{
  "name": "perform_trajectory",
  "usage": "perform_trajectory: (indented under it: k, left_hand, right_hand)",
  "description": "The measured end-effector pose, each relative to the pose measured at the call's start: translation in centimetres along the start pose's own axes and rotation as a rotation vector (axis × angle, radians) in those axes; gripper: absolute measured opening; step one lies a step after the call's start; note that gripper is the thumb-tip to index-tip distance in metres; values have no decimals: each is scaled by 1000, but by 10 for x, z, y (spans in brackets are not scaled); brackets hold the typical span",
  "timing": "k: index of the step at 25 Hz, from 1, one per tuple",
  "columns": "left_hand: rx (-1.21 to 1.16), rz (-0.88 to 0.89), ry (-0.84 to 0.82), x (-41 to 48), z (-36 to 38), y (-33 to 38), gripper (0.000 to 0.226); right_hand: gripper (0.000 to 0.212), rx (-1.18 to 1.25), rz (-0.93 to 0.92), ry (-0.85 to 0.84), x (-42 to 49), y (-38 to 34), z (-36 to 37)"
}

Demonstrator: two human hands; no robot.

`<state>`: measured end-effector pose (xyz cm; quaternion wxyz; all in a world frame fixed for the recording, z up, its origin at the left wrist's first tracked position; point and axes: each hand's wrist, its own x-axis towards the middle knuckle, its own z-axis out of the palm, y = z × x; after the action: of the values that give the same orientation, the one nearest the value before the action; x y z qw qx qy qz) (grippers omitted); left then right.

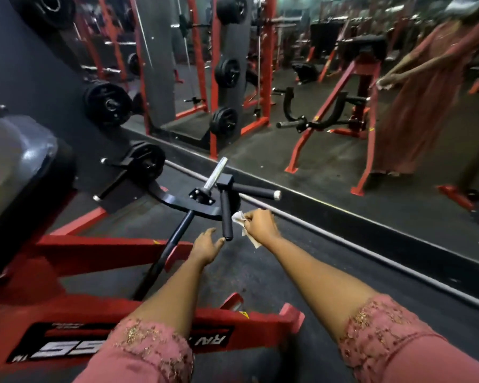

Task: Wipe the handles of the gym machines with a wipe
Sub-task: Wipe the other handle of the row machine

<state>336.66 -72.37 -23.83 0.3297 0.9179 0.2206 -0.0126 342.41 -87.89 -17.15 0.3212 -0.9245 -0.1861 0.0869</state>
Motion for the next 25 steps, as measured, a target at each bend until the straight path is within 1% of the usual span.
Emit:
perform_trajectory:
  k: [4, 6, 9, 11, 13, 15, 17, 18, 20, 21, 23, 25]
  left_hand:
    - [-264, -168, 24, 51, 31, -7, 56]
    - [-466, -270, 24, 71, 50, -9, 53]
    - [-804, -361, 67, 92, 76, -13, 50]
    - [-967, -432, 95, 97, 88, -15, 47]
    - [-1109, -497, 150, 96, 99, -18, 43]
    - [-1183, -536, 239, 96, 104, -18, 37]
    - [-1273, -575, 292, 95, 106, -10, 33]
    - [-1322, -595, 312, 94, 106, -6, 34]
    - [-1390, -622, 357, 95, 106, -3, 35]
    - [-1415, -629, 362, 95, 106, -1, 35]
    - [-1430, -641, 380, 95, 108, 0, 35]
    - [-1417, -661, 417, 95, 113, 1, 33]
  right_hand:
    - [23, 78, 68, -11, 53, 20, 14]
    - [23, 125, 116, -39, 76, 32, 22]
    - [21, 211, 153, -77, 103, 47, 29]
    - [22, 267, 206, -93, 119, 56, 31]
    - [24, 321, 238, -127, 135, 69, 38]
    - [25, 369, 239, -168, 152, 75, 46]
    - [26, 399, 191, -153, 171, 70, 51]
    - [27, 413, 149, -107, 180, 64, 52]
    - [26, 440, 27, -24, 202, 51, 54]
    - [25, 436, -37, -11, 210, 47, 58]
    - [21, 412, -152, -41, 216, 43, 71]
    - [20, 350, -263, -124, 215, 47, 84]
